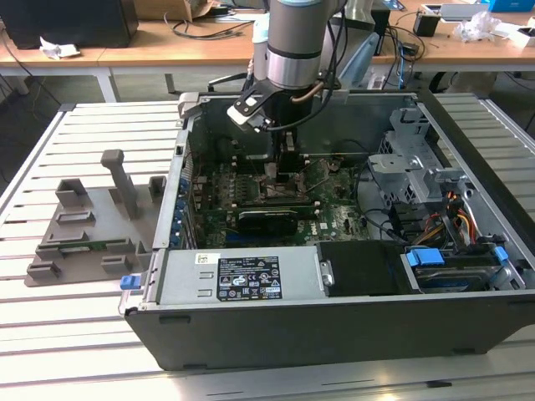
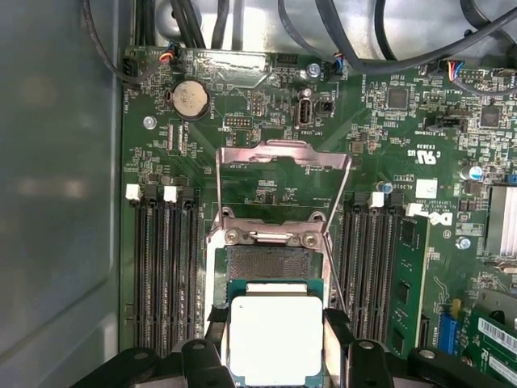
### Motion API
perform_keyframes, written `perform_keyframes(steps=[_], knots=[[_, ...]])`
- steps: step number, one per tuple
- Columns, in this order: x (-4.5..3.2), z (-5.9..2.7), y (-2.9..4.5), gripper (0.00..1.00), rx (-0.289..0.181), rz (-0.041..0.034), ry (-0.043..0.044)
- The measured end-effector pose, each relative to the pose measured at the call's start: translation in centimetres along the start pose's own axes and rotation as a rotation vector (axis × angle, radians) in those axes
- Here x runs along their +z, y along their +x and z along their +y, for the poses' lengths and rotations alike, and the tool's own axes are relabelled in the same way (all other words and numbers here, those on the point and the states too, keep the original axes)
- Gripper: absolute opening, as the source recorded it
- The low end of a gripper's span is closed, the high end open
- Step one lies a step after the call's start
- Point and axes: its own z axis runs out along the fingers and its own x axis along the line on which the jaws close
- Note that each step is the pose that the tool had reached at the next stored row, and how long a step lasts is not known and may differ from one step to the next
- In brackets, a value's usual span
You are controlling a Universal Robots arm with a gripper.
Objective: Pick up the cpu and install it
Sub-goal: 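Place the cpu into insertion slot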
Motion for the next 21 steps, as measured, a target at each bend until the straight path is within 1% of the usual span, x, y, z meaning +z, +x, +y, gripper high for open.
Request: perform_keyframes(steps=[6, 11, 21], knots=[[0.26, 0.00, 0.01, 0.55, 0.000, 0.0000, 0.0000], [0.68, 0.01, 0.02, 0.55, 0.000, 0.0001, 0.0000], [1.81, 0.07, 0.05, 0.55, 0.000, -0.0001, 0.0000]])
